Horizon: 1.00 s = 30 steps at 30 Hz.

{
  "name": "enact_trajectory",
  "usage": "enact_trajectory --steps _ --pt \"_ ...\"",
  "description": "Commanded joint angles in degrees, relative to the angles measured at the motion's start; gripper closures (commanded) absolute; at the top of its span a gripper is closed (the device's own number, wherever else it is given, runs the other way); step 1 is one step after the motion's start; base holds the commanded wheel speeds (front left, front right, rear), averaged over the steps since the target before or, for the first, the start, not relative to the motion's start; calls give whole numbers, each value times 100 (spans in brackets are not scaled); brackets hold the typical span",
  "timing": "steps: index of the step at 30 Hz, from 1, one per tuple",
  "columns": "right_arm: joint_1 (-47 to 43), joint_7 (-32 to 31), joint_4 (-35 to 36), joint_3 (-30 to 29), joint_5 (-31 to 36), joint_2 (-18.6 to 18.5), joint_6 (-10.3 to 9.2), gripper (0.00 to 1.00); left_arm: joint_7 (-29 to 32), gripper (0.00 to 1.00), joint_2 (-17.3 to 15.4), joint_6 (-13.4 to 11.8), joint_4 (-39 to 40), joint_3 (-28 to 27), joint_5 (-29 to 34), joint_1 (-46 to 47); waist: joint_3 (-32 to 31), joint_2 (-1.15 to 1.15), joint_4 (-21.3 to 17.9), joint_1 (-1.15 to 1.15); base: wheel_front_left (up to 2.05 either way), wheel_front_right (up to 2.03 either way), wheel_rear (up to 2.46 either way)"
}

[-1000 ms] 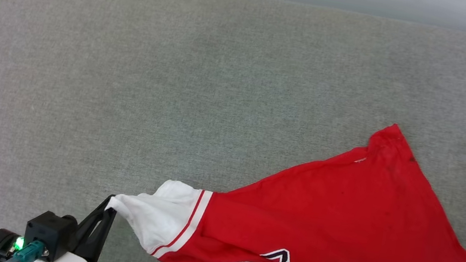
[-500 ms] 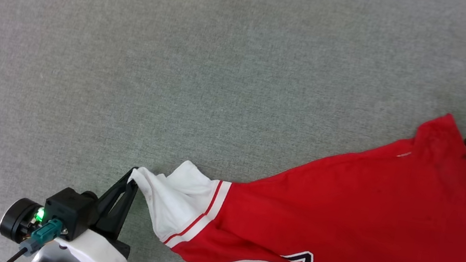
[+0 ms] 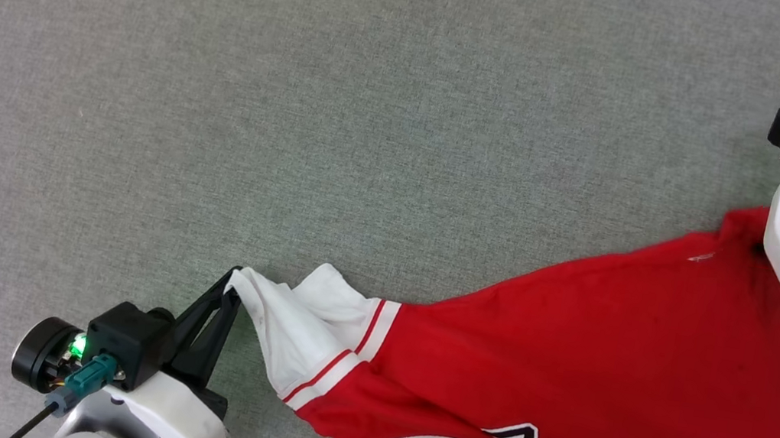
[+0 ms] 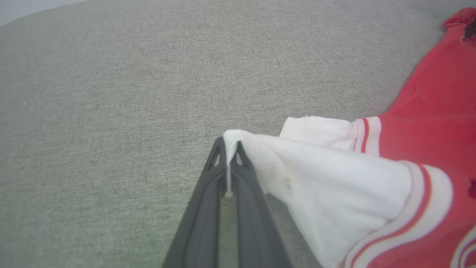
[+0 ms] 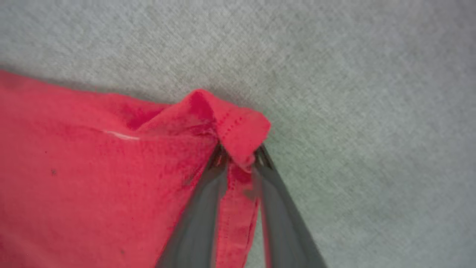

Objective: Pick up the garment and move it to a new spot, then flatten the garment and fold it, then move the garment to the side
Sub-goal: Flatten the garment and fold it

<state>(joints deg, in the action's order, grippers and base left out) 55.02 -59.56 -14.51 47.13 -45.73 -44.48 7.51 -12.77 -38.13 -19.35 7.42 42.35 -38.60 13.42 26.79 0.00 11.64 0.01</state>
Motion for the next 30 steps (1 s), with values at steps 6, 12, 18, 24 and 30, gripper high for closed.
enact_trajectory --steps 6,12,18,24,30 --pt "165 862 -103 54 -204 75 -4 100 5 100 -125 -39 -66 -57 33 48 -451 0 -217 -1 0 0 0" --pt "394 1799 32 215 -304 -5 -4 100 153 100 -419 -91 130 -212 113 299 -888 0 -429 -1 0 0 0" --pt "642 2728 -10 159 -294 17 -4 100 366 100 -630 -29 253 -444 245 933 -1148 0 -632 -1 0 0 0" --pt "906 3329 -204 -102 -71 174 -4 100 612 100 -656 209 259 -594 341 1805 -1195 0 -764 -1 0 0 0" --pt "1386 3823 -508 -569 309 500 -4 100 933 100 -569 630 -69 -761 450 3169 -1022 0 -900 -1 0 0 0"
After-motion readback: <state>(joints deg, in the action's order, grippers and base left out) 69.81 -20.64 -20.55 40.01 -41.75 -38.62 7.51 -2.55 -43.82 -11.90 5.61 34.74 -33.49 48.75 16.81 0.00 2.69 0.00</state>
